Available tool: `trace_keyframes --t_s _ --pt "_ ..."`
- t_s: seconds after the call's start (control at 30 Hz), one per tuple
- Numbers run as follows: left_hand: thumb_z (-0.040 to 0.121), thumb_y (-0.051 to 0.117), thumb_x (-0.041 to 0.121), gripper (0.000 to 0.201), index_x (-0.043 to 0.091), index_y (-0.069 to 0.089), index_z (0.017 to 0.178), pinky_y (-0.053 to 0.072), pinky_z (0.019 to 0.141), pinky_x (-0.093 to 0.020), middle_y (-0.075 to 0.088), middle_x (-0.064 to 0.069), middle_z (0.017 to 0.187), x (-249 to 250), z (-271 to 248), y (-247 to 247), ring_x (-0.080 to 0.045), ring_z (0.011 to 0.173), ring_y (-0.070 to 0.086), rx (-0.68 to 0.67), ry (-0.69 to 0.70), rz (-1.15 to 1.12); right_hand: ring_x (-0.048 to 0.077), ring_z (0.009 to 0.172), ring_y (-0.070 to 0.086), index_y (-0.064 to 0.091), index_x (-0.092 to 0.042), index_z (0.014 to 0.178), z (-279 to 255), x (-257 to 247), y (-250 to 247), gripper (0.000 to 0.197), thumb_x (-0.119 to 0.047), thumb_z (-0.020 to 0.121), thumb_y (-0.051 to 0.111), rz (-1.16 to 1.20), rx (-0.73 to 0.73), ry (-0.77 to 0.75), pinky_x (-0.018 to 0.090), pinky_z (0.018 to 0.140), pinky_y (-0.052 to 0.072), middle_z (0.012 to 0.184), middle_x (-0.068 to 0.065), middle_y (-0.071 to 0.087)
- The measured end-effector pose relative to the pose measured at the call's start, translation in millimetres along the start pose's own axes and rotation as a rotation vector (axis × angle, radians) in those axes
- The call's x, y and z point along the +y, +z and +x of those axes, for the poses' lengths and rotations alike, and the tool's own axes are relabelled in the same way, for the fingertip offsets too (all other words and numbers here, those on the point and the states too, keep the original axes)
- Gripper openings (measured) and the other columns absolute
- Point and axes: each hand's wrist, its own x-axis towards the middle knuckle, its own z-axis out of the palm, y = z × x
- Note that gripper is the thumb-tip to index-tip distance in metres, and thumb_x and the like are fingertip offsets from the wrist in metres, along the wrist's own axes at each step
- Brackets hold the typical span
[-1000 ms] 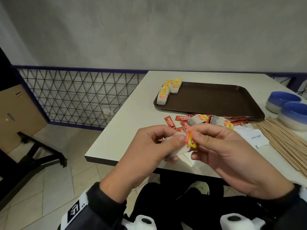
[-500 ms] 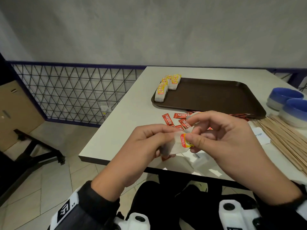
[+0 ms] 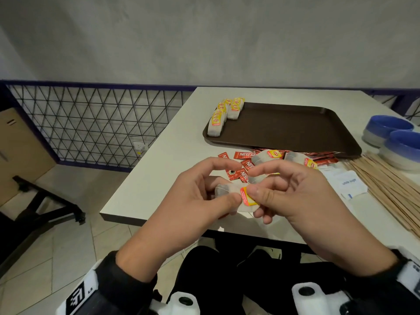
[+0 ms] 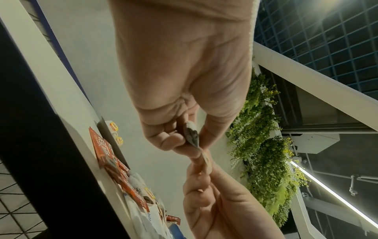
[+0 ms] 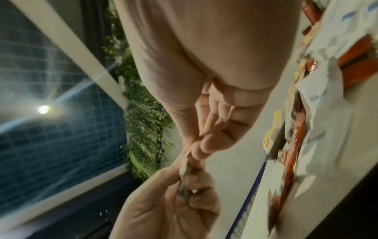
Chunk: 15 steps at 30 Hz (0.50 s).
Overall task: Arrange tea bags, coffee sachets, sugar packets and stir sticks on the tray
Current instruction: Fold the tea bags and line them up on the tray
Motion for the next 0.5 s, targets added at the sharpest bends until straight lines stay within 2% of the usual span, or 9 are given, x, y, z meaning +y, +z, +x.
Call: trace_keyframes --t_s 0.07,0.13,0.2,0.27,0.33,0.5 --pt "0.078 0.076 0.007 0.040 0.025 0.069 0.113 0.057 0.085 -0.053 0.074 -0.020 0.096 -2 -1 -1 -0.044 0.090 0.067 0.028 0.010 -0.024 0.029 0.060 0.072 0.071 -0.016 0.101 0 0 -1 0.023 -0.015 0.080 0.079 -0.038 0.036 -0.053 0.032 0.054 0.056 0.070 0.011 0.073" --pt "0.080 0.078 -0.002 0.035 0.019 0.071 0.108 0.059 0.081 -0.051 0.075 -0.019 0.099 -4 -1 -3 -0.046 0.095 0.067 0.057 0.025 -0.037 0.030 0.059 0.072 0.067 -0.012 0.095 -1 1 -1 0.021 -0.015 0.078 0.079 -0.032 0.072 -0.097 0.032 0.053 0.056 0.068 0.012 0.072" --pt "0.079 0.077 -0.007 0.030 0.012 0.073 0.102 0.060 0.071 -0.037 0.076 -0.016 0.096 -7 -2 -4 -0.033 0.082 0.069 0.085 0.048 -0.039 0.032 0.058 0.072 0.064 -0.009 0.090 -3 1 0 0.020 -0.016 0.077 0.078 -0.012 0.103 -0.136 0.032 0.053 0.057 0.066 0.011 0.069" --pt "0.076 0.077 -0.001 0.028 0.011 0.074 0.102 0.060 0.069 -0.030 0.077 -0.013 0.094 -9 -2 -4 -0.020 0.079 0.068 0.112 0.056 -0.052 0.033 0.057 0.072 0.065 -0.008 0.088 -4 1 0 0.016 -0.013 0.078 0.077 -0.003 0.120 -0.158 0.031 0.053 0.057 0.066 0.011 0.068" --pt "0.073 0.078 0.007 0.032 0.012 0.075 0.104 0.060 0.073 -0.034 0.078 -0.012 0.096 -10 -2 -2 -0.020 0.083 0.070 0.137 0.059 -0.059 0.033 0.058 0.073 0.067 -0.009 0.088 -4 1 0 0.012 -0.008 0.081 0.076 0.000 0.126 -0.165 0.030 0.054 0.058 0.067 0.010 0.069" --pt "0.071 0.078 0.007 0.037 0.010 0.075 0.107 0.060 0.074 -0.025 0.080 -0.006 0.098 -12 0 2 -0.018 0.091 0.076 0.224 0.085 -0.101 0.032 0.061 0.075 0.070 -0.009 0.089 -4 1 1 0.009 -0.003 0.084 0.075 0.013 0.147 -0.167 0.029 0.055 0.059 0.068 0.005 0.071"
